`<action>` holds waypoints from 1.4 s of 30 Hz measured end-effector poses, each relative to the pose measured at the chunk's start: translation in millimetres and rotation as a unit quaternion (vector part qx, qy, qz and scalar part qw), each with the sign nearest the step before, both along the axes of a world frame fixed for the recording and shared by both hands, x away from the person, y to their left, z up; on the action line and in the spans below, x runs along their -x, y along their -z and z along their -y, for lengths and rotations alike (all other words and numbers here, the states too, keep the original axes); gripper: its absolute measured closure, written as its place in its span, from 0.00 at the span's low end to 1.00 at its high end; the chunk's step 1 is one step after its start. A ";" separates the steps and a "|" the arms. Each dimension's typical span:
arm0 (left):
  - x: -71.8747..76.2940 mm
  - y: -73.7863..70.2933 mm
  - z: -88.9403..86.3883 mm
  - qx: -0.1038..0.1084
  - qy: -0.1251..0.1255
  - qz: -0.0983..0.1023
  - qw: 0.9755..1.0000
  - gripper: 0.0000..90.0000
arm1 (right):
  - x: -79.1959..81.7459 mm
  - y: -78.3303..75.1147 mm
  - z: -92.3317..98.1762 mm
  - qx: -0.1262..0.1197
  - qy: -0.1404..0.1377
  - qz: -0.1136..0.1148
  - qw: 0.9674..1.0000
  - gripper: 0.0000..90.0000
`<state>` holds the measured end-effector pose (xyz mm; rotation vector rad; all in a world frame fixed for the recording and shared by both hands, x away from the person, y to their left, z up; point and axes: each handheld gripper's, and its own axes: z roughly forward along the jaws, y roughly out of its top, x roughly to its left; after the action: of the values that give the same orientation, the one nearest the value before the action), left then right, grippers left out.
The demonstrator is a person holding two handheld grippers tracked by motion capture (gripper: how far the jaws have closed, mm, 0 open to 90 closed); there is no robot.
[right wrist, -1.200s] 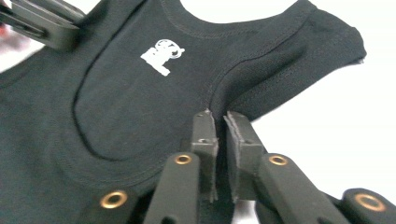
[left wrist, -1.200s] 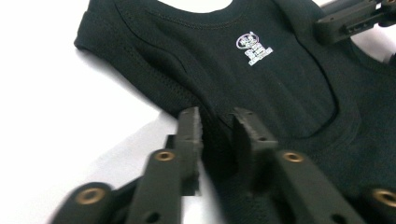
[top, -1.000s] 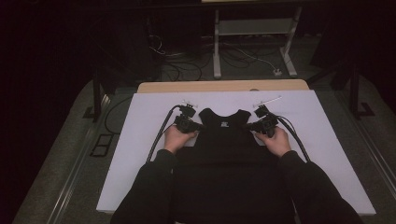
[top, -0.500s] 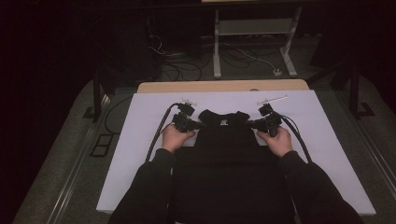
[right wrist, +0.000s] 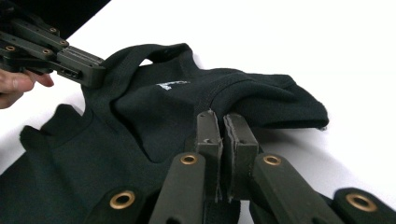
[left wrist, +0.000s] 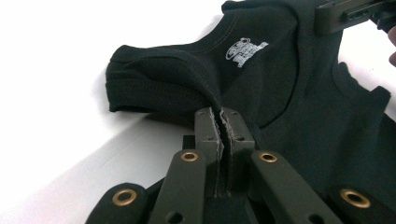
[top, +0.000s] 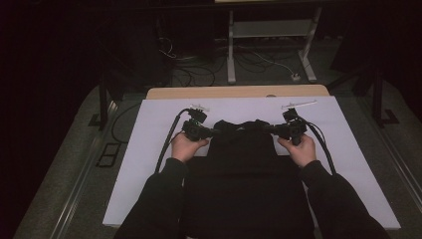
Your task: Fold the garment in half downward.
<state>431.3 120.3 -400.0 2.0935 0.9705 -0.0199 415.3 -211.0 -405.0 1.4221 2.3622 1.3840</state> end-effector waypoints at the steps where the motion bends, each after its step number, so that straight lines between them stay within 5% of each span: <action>1: 0.4 -1.1 -1.3 0.000 0.001 0.000 1.000 0.95 | 0.9 -1.1 0.9 -0.003 0.000 0.000 1.000 0.94; 42: 35.1 -29.3 -11.9 0.033 0.005 0.015 0.999 0.95 | 41.8 -26.8 11.1 -0.034 -0.018 0.013 0.999 0.94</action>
<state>396.2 132.2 -370.6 2.0328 0.9287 -0.0250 373.5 -222.1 -378.2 1.3732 2.3586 1.4953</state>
